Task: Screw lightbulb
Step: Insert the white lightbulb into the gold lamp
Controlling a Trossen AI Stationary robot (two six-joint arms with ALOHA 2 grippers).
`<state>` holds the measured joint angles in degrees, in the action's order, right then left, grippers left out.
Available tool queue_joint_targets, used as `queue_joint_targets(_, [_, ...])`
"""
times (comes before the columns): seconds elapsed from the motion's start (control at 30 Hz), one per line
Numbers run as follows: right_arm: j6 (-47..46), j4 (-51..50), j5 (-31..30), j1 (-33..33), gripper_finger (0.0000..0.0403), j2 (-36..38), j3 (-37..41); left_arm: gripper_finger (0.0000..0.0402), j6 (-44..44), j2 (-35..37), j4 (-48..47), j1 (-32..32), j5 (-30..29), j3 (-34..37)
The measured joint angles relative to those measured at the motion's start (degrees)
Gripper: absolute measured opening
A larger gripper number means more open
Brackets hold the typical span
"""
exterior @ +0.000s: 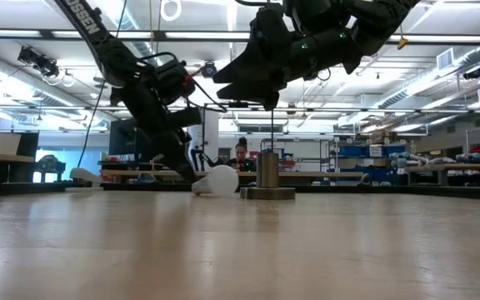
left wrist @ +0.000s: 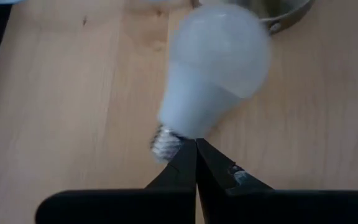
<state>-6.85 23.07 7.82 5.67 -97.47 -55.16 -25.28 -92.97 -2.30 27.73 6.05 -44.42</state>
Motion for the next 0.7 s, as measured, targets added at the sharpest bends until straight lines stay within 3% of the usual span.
queue_joint_targets(0.3, [0.83, -0.79, -0.01, 0.02, 0.0222, 0.01, 0.00, 0.0044, 1.63, -0.20, -0.01, -0.13, 0.21, -2.97])
queue_joint_targets(0.47, [0.84, -0.86, -0.01, 0.02, 0.0222, 0.02, 0.00, 0.0097, 8.09, -0.28, 1.77, 1.07, -4.69, -5.07])
queue_joint_targets(0.7, [1.05, -0.88, -0.01, 0.00, 0.0221, 0.02, 0.00, 0.0183, 18.46, -7.10, 3.96, 4.40, -5.12, -9.80])
